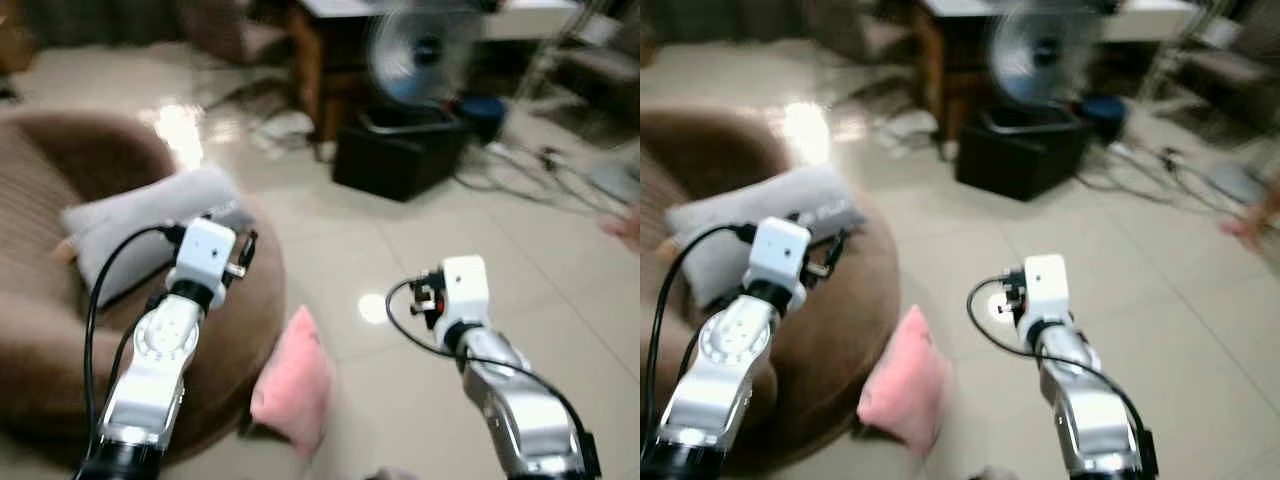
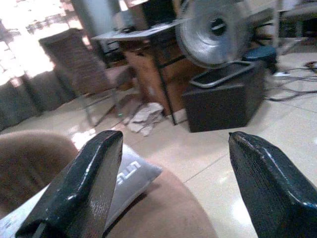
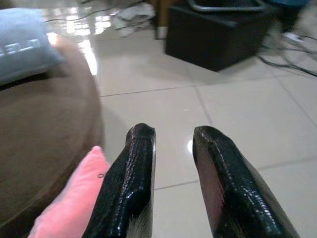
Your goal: Move the pillow to the sofa from floor
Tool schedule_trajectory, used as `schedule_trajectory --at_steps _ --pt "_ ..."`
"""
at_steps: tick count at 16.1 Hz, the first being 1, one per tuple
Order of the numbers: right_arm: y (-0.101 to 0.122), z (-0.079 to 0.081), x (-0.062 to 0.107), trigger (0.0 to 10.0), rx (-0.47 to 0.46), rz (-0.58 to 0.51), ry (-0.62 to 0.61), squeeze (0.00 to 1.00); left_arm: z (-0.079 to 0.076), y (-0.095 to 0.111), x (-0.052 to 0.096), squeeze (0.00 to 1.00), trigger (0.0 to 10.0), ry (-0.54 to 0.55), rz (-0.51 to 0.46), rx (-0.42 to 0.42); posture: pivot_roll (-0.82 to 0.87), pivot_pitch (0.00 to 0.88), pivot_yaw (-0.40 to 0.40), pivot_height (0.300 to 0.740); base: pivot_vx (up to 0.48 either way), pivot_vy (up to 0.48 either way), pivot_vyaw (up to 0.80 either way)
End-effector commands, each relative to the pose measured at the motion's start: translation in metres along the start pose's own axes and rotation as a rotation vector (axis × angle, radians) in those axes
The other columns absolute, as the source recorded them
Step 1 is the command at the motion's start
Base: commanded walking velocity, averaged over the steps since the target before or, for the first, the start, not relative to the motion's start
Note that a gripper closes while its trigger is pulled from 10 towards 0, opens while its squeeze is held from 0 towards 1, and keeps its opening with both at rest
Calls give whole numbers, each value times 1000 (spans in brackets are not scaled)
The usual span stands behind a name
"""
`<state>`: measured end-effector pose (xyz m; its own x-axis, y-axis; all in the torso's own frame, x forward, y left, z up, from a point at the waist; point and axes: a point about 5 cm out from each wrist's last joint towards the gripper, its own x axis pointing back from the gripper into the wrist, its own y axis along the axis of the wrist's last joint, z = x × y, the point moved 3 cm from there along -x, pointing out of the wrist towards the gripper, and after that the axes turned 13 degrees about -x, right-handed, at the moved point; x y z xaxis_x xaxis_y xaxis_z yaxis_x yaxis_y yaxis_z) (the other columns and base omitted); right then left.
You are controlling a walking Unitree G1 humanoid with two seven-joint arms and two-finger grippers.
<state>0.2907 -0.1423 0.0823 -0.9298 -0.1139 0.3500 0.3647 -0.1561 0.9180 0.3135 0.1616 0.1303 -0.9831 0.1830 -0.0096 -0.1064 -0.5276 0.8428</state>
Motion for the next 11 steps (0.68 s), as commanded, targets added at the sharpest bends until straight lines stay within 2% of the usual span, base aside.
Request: schedule_trajectory --at_steps 1,3,4,6,8,9,11 --pt "0 -9 2 10000 8 5 -31 0 -9 5 -3 0 10000 -26 -17 8 -15 33 -6 740 0 461 -781" --pt "0 -9 2 10000 7 5 -32 0 -11 14 -3 0 10000 -40 -71 -1 -15 33 -4 740 0 0 -781" --pt "0 -9 2 10000 5 4 -34 0 -15 18 -2 0 10000 -57 -93 -28 -15 33 -4 740 0 -480 -781" --pt "0 -9 3 10000 6 4 -36 0 -16 16 -2 0 10000 -57 -83 -17 -15 35 -3 740 0 -480 -775" --pt "2 -10 3 10000 29 -10 -35 0 -15 13 -3 0 10000 -50 -73 -16 -15 35 -3 740 0 -480 0" --pt "3 -10 3 10000 66 -23 -29 0 -13 8 -2 0 10000 -30 -44 35 -16 36 -5 740 0 0 0" --pt "3 -10 3 10000 95 -28 -36 0 -13 7 -2 0 10000 -30 -43 38 -15 37 -5 740 0 0 0"
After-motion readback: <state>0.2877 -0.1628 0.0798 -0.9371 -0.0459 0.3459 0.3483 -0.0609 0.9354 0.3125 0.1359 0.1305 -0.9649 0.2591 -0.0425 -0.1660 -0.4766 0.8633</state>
